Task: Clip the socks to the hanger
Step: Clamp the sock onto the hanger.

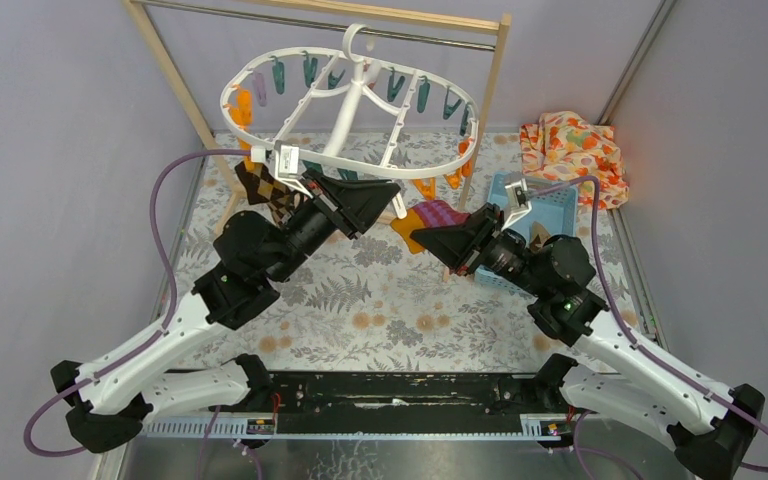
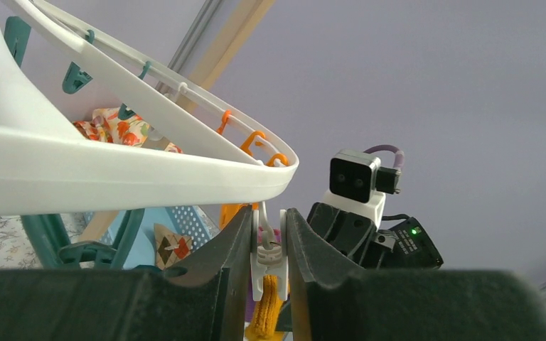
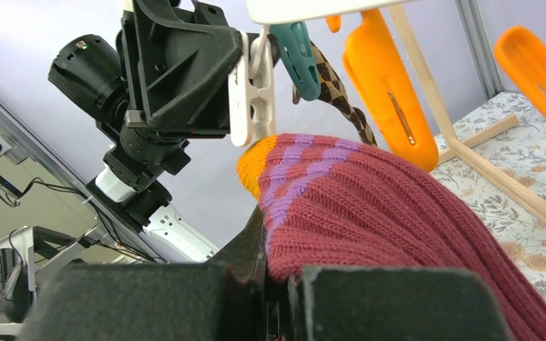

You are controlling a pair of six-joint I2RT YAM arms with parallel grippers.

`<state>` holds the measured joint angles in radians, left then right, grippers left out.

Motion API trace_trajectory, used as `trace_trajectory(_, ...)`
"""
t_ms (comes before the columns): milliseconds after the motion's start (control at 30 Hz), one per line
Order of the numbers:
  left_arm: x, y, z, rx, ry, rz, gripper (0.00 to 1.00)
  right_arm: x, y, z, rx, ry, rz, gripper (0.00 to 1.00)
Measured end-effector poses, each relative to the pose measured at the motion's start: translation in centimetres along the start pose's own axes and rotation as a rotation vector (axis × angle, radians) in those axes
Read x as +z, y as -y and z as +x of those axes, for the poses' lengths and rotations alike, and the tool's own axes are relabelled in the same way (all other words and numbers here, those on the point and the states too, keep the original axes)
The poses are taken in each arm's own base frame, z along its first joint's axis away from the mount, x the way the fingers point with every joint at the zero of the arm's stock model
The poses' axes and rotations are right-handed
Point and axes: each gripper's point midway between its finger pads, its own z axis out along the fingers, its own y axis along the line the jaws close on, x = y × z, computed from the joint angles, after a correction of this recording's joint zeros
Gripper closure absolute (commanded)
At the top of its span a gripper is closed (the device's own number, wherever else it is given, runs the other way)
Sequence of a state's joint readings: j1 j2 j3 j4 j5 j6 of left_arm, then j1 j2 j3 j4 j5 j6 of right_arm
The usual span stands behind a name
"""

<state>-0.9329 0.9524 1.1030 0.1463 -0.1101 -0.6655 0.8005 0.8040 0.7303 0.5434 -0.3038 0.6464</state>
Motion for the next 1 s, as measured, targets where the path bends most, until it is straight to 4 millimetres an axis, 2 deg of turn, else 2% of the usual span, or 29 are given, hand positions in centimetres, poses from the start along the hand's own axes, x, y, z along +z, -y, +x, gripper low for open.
trace_trajectory(267, -0.4, 0.4, -0.1, -0.011, -0.007, 0.013, 1.00, 0.5, 0.9, 0.8, 0.008, -0.021, 0.018, 1.00)
trace_trajectory(1000, -0.8, 0.4, 0.1, -0.022, -0.018, 0.015, 1.00, 0.4, -0.1, -0.6, -0.011, 0.028, -0.014, 1.00)
